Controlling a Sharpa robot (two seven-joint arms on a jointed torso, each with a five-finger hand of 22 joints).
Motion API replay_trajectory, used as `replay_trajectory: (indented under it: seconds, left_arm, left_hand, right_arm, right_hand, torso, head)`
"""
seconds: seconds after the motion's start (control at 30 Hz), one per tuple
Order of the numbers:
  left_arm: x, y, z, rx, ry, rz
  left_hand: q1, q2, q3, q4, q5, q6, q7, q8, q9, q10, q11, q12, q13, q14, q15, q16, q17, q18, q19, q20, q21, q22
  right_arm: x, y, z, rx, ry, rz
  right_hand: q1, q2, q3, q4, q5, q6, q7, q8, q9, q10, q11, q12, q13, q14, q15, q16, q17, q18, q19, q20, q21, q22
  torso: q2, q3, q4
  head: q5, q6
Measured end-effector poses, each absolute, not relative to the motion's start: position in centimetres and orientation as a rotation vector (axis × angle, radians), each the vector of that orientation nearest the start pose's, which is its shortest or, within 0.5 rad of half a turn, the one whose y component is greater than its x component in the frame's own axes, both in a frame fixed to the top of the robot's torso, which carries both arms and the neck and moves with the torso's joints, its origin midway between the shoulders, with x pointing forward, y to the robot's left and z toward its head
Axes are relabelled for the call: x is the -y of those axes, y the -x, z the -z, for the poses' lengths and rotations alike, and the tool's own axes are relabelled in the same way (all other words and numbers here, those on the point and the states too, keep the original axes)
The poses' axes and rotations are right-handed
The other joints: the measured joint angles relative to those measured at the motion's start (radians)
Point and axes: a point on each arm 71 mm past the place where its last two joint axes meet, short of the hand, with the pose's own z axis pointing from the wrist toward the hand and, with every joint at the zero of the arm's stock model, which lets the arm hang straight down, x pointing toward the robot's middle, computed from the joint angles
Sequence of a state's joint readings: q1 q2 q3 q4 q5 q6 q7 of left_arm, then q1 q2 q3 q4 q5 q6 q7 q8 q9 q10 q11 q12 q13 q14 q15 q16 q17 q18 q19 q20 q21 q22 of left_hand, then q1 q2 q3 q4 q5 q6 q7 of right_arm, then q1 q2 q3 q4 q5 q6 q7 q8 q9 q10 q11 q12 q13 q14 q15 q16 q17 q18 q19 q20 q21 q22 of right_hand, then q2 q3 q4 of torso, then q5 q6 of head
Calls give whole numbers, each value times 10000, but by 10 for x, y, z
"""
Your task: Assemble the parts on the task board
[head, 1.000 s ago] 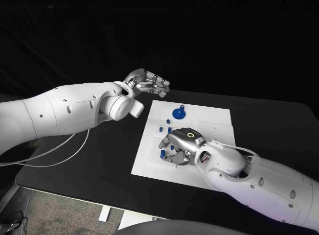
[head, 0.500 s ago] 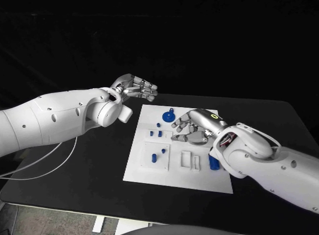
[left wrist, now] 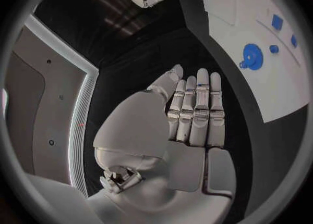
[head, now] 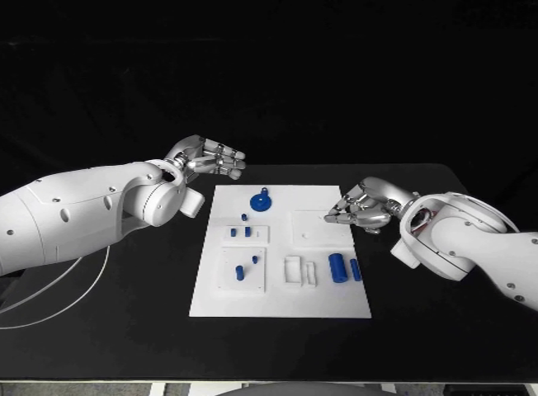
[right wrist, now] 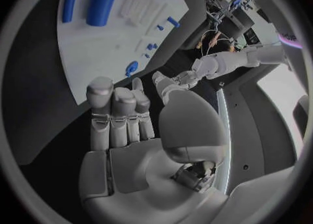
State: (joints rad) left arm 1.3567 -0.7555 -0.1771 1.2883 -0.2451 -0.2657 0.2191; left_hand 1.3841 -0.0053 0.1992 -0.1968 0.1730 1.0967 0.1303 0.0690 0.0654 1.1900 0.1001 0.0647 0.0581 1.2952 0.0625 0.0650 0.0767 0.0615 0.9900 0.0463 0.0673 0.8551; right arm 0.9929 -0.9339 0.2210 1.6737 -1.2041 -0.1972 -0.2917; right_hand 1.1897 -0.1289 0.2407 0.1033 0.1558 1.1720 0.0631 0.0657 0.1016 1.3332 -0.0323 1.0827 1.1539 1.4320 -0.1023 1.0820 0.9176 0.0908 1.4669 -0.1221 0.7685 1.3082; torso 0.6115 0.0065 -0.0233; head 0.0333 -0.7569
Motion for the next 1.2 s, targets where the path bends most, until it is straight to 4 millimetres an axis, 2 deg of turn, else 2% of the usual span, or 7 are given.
replay_trajectory:
  seconds: [0.2, 0.33, 0.43, 0.7, 0.93, 1.0, 1.2]
  left_arm:
    - [-234, -540, 170, -16098, 8503, 12357]
    - [-235, -539, 171, -16113, 8505, 12419]
    - [-235, -538, 171, -16114, 8504, 12451]
    - [-234, -537, 171, -16145, 8488, 12549]
    - [-233, -535, 171, -16181, 8460, 12641]
    - [-233, -535, 171, -16181, 8459, 12650]
    - [-233, -534, 171, -16186, 8459, 12668]
  left_hand:
    - [-215, -132, -127, 224, 24, -37, -36, 0, 0, 73, -18, 0, 0, 37, 37, 0, 15, 2, 73, 1, 0, -290]
    - [-503, -265, -767, 732, 281, -81, -81, 0, 0, 126, -71, 0, 0, 127, 20, 0, 59, -39, 252, 74, 0, -924]
    - [-502, -264, -1490, 1111, 169, -81, -81, 0, 0, 126, -71, 0, 0, 126, 20, 0, 98, -156, 377, 55, 0, -1608]
    - [-242, 216, -3696, 2002, -2, -81, -81, 0, 0, 161, -35, 0, 0, 126, 20, 0, 208, -158, 822, 107, 0, -3661]
    - [-294, 268, -3957, 2120, -22, -80, -80, 0, 0, 161, -35, 0, 0, 126, 19, 0, 222, -156, 1002, 74, 0, -4590]
    - [-294, 268, -3957, 2120, -22, -80, -80, 0, 0, 161, -35, 0, 0, 126, 20, 0, 221, -156, 1002, 74, 0, -4614]
    - [-293, 268, -3957, 2120, -22, -79, -80, 0, 0, 161, -35, 0, 0, 126, 20, 0, 221, -155, 1002, 74, 0, -4615]
  right_arm:
    - [230, -450, 199, -20228, -3966, -6415]
    - [239, -443, 211, -21300, -4562, -5415]
    - [241, -438, 217, -21802, -4769, -4945]
    - [235, -429, 228, -22728, -4902, -4364]
    - [231, -426, 237, -23179, -4809, -4123]
    - [228, -426, 239, -23258, -4768, -4132]
    - [217, -426, 242, -23324, -4675, -4250]
  right_hand:
    - [-235, 27, -168, 207, -128, -91, 2, 0, 205, 80, 28, -118, 470, 45, 44, 4, 431, 2, -23, 23, 0, -1]
    - [-463, -149, -94, 726, -334, -95, 6, 0, 289, 107, 0, -184, 611, 45, 43, 4, 649, 1, -23, 23, 0, -1]
    - [-765, -209, -71, 1098, -919, -115, -13, 0, 301, 180, 0, -184, 703, 80, 77, 64, 790, 4, -22, 23, 32, -1]
    - [-920, -370, 79, 1520, -1026, -201, 4, 0, 212, 255, -6, -184, 846, 80, 77, 97, 981, 4, -21, 24, 76, -3]
    - [-920, -370, 79, 1519, -1025, -167, -29, 0, 195, 266, -17, -184, 946, 81, 77, 121, 1074, 4, -21, 25, 76, -3]
    - [-920, -370, 79, 1520, -1025, -167, -29, 0, 183, 266, -17, -184, 960, 80, 77, 120, 1092, -143, -21, 25, 131, -3]
    - [-920, -370, 82, 1461, -1025, -165, -31, 0, 162, 302, 19, -144, 1038, 80, 77, 120, 1128, -144, -20, 25, 131, -4]
  torso:
    - [-61, 42, -79]
    - [-104, 55, -108]
    - [-126, 57, -132]
    - [-133, 34, -156]
    - [-130, 13, -135]
    - [-128, 8, -136]
    - [-120, 1, -135]
  head:
    - [-46, -101]
    - [-54, -166]
    - [-58, -215]
    - [-48, -273]
    - [-31, -324]
    - [-19, -332]
    - [7, -352]
